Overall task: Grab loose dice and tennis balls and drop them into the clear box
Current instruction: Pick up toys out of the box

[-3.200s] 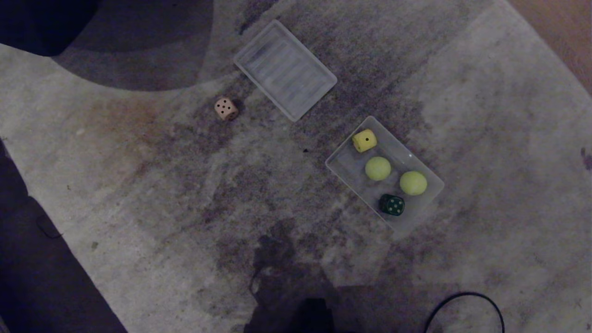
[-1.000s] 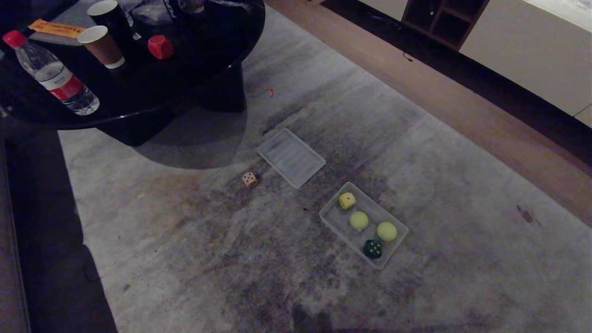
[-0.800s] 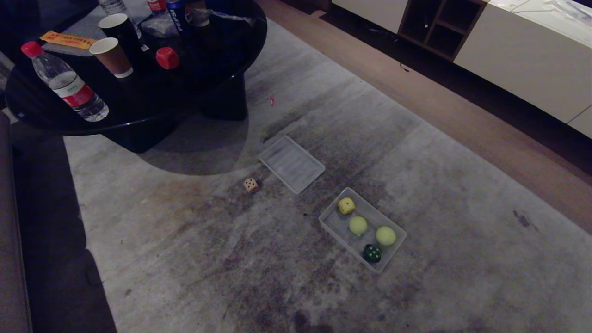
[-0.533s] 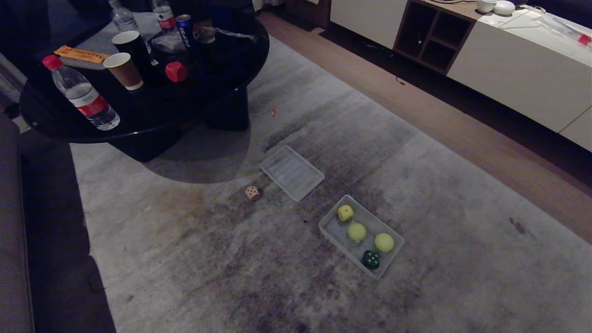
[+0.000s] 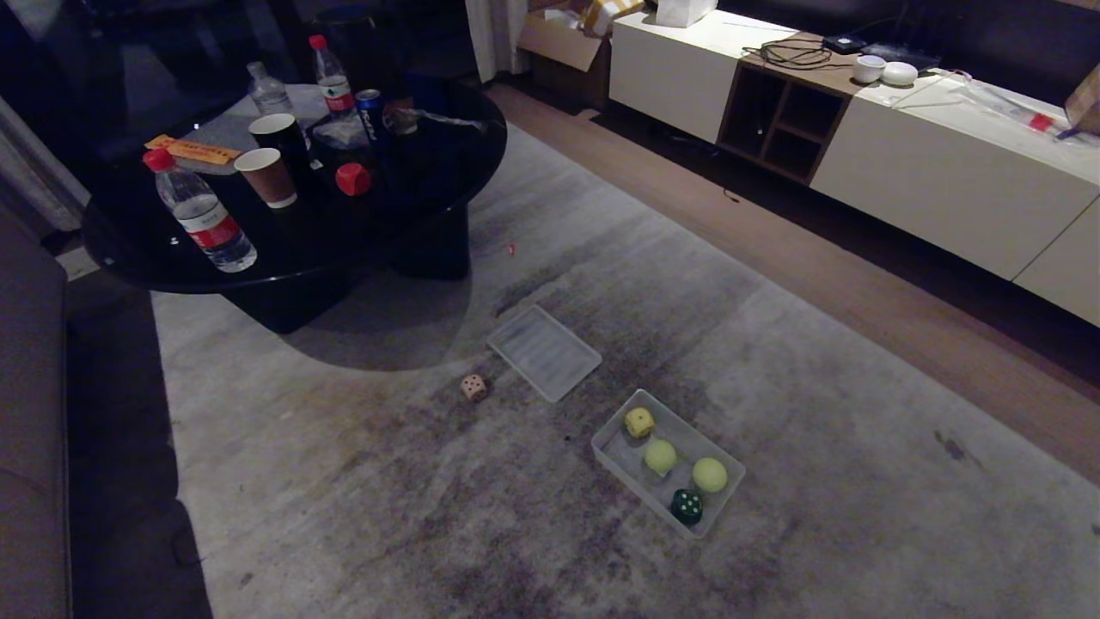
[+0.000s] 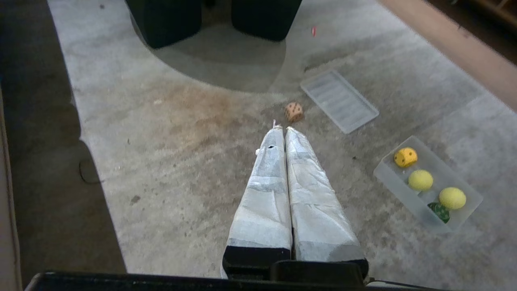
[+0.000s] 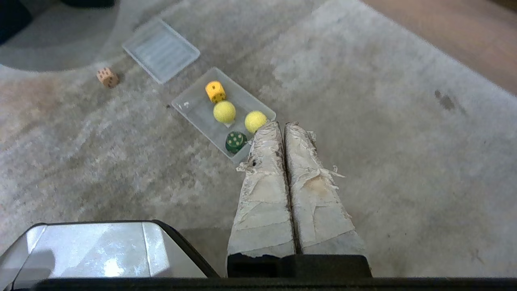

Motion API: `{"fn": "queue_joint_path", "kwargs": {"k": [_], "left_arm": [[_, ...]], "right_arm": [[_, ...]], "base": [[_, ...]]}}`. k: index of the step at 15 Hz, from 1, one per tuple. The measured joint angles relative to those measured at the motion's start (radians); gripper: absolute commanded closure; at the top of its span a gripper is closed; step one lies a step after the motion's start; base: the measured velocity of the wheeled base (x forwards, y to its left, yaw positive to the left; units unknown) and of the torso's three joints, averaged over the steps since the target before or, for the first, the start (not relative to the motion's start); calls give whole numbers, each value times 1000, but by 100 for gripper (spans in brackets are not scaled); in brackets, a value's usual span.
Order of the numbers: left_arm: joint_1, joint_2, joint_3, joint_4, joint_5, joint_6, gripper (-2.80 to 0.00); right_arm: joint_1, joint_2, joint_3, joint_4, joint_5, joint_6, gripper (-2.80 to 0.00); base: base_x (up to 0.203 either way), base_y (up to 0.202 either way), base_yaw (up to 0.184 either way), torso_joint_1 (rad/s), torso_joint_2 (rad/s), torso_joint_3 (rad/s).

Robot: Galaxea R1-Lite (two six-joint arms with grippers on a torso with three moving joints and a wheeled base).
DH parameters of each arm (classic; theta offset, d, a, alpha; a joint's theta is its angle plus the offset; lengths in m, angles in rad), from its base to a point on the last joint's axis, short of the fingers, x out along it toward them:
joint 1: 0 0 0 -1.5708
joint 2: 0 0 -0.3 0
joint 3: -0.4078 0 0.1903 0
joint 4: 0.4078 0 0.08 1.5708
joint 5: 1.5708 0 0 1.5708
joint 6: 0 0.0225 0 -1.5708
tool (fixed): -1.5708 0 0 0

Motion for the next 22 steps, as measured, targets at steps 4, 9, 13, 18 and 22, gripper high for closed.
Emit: {"fn": "queue_joint_path", "kwargs": {"k": [4, 9, 13, 18, 22], "left_arm": [[0, 0, 0, 0, 0, 0, 0], [0, 0, 0, 0, 0, -1, 0], [0, 0, 0, 0, 0, 1, 0], [0, 0, 0, 0, -1, 6, 0], [0, 0, 0, 0, -1, 7, 0]], "right_arm": [[0, 0, 0, 0, 2, -8, 0], [0, 0, 0, 0, 1, -7, 0], [0, 0, 0, 0, 2, -10, 0], [0, 0, 0, 0, 1, -10, 0], [0, 0, 0, 0, 0, -9, 0]], "base": [[0, 0, 0, 4, 1, 204], [0, 0, 0, 1, 3, 205], [0, 0, 0, 1, 2, 185], [0, 0, 0, 1, 2, 33], [2, -5, 92, 2, 5, 2]]}}
